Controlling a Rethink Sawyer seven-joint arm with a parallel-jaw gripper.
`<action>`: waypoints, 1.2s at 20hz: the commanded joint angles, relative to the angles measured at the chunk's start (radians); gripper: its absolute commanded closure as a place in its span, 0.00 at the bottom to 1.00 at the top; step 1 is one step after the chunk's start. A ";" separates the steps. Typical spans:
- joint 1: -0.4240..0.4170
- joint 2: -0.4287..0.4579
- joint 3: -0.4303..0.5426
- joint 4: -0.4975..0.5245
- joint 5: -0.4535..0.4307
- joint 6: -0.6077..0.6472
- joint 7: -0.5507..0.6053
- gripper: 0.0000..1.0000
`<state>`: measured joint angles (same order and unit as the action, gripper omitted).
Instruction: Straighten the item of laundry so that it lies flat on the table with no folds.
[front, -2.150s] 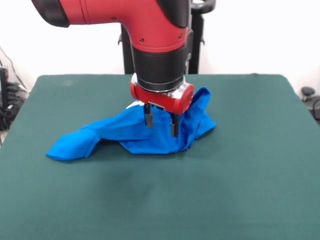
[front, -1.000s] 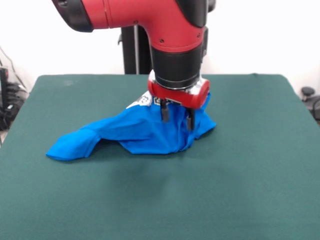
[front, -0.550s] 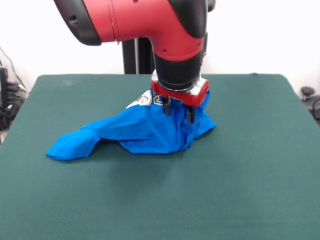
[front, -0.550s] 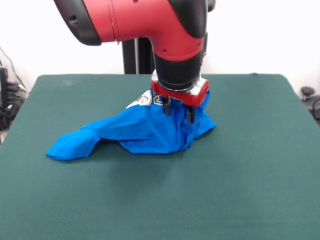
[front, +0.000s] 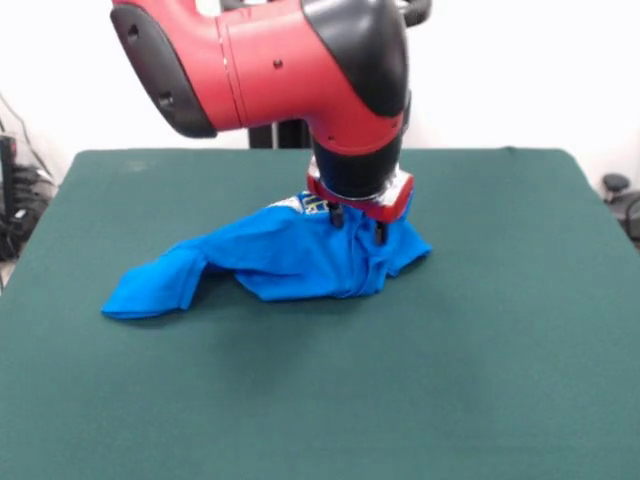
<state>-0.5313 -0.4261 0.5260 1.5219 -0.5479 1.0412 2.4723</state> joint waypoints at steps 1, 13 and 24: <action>0.042 0.065 -0.054 0.041 -0.042 0.033 -0.112 0.00; 0.219 -0.028 -0.207 -0.021 -0.080 -0.006 0.133 1.00; 0.242 -0.143 -0.216 0.019 0.107 0.032 0.103 1.00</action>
<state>-0.3201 -0.5596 0.3248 1.5229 -0.4938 1.0412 2.4723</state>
